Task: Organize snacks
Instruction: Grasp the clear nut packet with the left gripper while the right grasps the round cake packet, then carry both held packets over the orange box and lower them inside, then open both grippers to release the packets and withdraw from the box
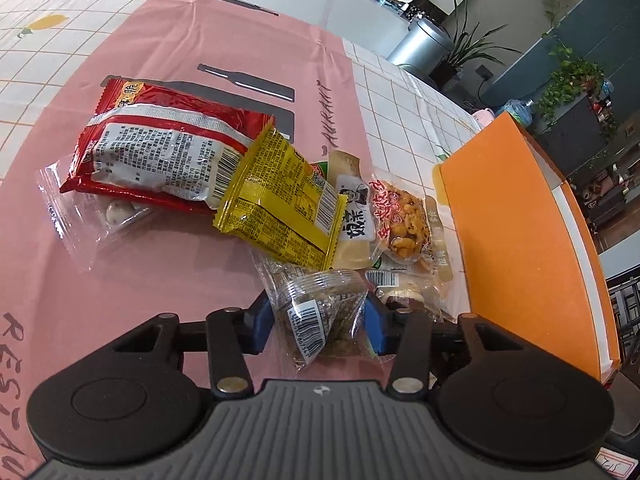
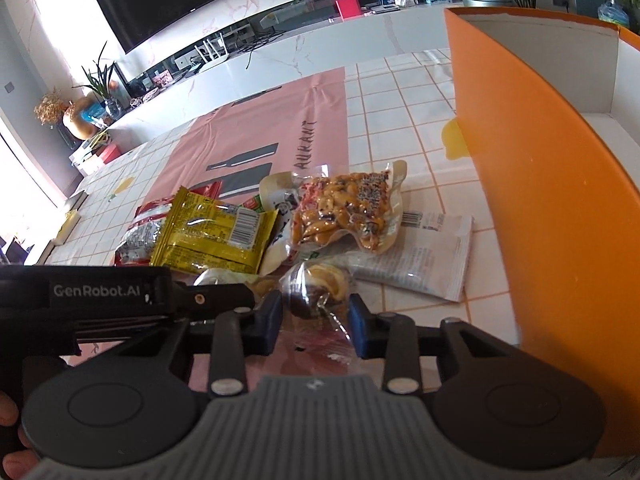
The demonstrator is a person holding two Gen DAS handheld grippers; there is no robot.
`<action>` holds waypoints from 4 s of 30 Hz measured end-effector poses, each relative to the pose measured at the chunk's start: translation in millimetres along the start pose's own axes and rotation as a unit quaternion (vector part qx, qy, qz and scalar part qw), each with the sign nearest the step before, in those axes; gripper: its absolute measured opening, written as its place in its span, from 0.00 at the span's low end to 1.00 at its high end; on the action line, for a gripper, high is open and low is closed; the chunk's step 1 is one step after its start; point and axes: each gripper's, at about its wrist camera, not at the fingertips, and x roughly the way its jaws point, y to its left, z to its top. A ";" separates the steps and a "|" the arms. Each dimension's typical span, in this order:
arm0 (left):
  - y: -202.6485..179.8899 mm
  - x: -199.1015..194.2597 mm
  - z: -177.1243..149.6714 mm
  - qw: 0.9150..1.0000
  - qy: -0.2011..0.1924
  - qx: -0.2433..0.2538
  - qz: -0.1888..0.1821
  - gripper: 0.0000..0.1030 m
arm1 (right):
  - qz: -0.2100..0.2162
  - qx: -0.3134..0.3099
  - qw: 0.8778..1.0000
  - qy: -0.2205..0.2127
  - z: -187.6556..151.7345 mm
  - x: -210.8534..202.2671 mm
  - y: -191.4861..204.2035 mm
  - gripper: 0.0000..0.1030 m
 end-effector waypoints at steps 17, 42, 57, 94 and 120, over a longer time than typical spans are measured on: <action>-33.0 -65.8 -8.9 0.997 -0.060 0.032 0.037 0.49 | -0.021 -0.035 0.999 -0.027 0.5 -49.3 14.5 0.28; -186.3 -99.9 -0.2 0.974 -0.092 0.205 0.004 0.49 | -0.091 -0.066 0.984 -0.141 51.5 -206.7 -41.1 0.28; -261.2 -11.5 4.6 0.948 -0.004 0.319 -0.001 0.50 | -0.164 -0.113 0.980 -0.025 87.0 -179.6 -135.8 0.28; -287.5 88.3 -3.4 0.884 0.112 0.447 0.081 0.58 | -0.119 -0.168 0.968 0.144 110.2 -79.2 -186.7 0.33; -256.5 -63.1 13.7 0.925 -0.103 0.364 0.049 0.71 | -0.162 -0.146 0.976 -0.007 111.0 -164.7 -100.0 0.69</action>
